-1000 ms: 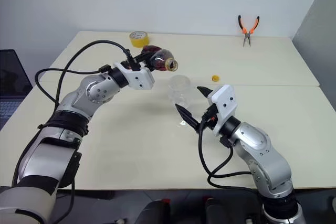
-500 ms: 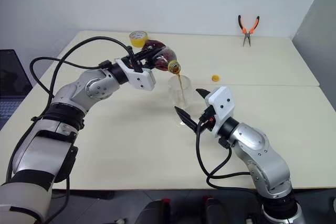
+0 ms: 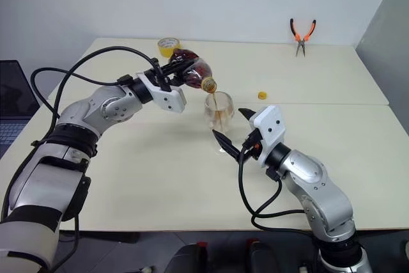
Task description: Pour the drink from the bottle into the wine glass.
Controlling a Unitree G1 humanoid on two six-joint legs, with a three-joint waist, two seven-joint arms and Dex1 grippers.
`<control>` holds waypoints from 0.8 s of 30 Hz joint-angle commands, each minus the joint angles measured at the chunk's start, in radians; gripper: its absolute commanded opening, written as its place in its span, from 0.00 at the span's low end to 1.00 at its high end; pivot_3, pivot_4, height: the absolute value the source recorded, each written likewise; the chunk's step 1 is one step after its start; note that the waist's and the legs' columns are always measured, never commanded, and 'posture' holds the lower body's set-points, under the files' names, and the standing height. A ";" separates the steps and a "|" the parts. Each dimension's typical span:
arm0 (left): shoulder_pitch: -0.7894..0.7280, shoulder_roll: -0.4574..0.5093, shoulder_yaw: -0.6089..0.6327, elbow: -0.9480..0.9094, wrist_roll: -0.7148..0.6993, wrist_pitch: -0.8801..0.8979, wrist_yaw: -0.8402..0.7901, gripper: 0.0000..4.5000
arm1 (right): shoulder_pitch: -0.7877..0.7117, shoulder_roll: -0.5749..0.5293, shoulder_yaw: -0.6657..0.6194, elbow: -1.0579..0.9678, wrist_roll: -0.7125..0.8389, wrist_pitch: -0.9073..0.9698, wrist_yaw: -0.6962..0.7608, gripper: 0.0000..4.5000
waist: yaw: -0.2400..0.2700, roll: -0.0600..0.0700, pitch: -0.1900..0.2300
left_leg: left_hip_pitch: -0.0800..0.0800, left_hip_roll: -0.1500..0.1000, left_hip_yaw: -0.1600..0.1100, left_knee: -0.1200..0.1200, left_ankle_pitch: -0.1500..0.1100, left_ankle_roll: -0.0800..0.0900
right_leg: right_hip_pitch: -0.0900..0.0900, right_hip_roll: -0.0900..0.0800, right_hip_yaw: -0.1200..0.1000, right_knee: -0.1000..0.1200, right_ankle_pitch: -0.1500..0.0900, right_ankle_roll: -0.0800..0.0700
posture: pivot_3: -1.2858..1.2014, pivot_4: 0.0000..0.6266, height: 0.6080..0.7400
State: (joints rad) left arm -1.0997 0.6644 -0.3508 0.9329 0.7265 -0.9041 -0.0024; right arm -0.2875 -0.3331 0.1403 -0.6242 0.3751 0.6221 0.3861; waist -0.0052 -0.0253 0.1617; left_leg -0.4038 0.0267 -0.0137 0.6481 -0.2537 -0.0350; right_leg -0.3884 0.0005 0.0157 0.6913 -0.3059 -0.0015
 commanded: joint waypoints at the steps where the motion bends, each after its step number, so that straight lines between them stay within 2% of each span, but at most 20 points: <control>1: -0.050 0.018 0.005 -0.008 0.000 -0.013 0.043 0.14 | -0.005 0.000 -0.007 -0.033 0.001 -0.008 -0.001 1.00 | 0.000 0.000 0.000 | 0.000 0.000 0.000 0.000 0.000 0.000 | 0.000 0.000 0.000 0.000 0.000 0.000 | 0.52 0.24 1.00; 24: -0.093 0.030 -0.032 0.036 0.038 -0.038 0.093 0.14 | -0.003 0.006 0.003 -0.024 -0.005 -0.023 0.007 1.00 | 0.000 0.000 0.000 | 0.000 0.000 0.000 0.000 0.000 -0.001 | 0.000 0.000 0.000 0.001 0.000 0.000 | 0.52 0.24 1.00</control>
State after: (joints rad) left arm -1.1458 0.6742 -0.3890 0.9806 0.7694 -0.9294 0.0592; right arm -0.2873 -0.3310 0.1427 -0.6241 0.3740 0.6209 0.3915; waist -0.0053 -0.0253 0.1616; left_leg -0.4038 0.0267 -0.0134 0.6487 -0.2533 -0.0357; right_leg -0.3888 0.0004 0.0156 0.6926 -0.3059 -0.0016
